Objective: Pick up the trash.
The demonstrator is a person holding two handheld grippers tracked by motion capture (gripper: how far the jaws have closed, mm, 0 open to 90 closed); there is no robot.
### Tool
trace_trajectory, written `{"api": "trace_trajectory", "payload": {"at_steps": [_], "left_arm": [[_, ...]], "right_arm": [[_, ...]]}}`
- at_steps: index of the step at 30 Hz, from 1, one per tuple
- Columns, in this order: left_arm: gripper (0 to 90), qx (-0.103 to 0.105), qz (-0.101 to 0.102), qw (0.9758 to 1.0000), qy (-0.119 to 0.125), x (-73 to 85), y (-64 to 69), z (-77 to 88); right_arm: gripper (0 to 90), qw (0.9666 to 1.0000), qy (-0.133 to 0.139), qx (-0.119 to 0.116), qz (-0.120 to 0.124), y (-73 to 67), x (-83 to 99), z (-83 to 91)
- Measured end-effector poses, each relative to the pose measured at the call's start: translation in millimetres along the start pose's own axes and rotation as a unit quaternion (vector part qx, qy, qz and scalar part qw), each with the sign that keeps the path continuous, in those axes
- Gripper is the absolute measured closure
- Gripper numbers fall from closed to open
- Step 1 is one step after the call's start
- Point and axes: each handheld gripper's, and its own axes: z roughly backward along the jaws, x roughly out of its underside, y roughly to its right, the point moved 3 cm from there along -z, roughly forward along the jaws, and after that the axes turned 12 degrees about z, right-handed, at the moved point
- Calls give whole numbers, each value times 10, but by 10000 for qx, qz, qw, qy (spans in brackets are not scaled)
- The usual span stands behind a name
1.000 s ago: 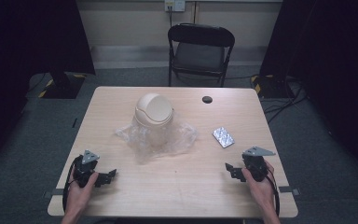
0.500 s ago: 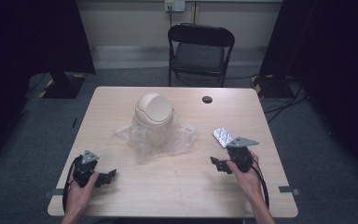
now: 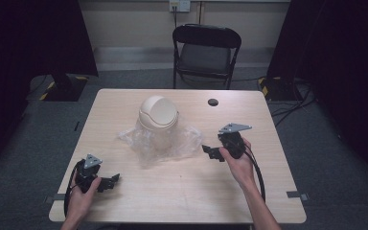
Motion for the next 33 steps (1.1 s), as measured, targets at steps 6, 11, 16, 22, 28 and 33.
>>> {"api": "trace_trajectory", "payload": {"at_steps": [6,11,16,22,28,33], "left_arm": [[0,0,2,10000,1,0,0,0],[0,0,3,10000,2,0,1,0],[0,-1,3,10000,3,0,1,0],[0,-1,0,10000,0,0,0,0],[0,5,-23,10000,-22,0,-2,2],[0,-2,-25,10000,-20,0,-3,2]], "right_arm": [[183,9997,115,-79,189,-23,-273,-64],[185,9989,168,-139,422,-68,-557,-179],[169,9980,231,-341,484,-76,-756,-294],[190,9972,245,-389,595,-30,-987,-467],[191,9970,227,-426,599,26,-1152,-602],[179,9969,134,-478,618,13,-1257,-783]]}}
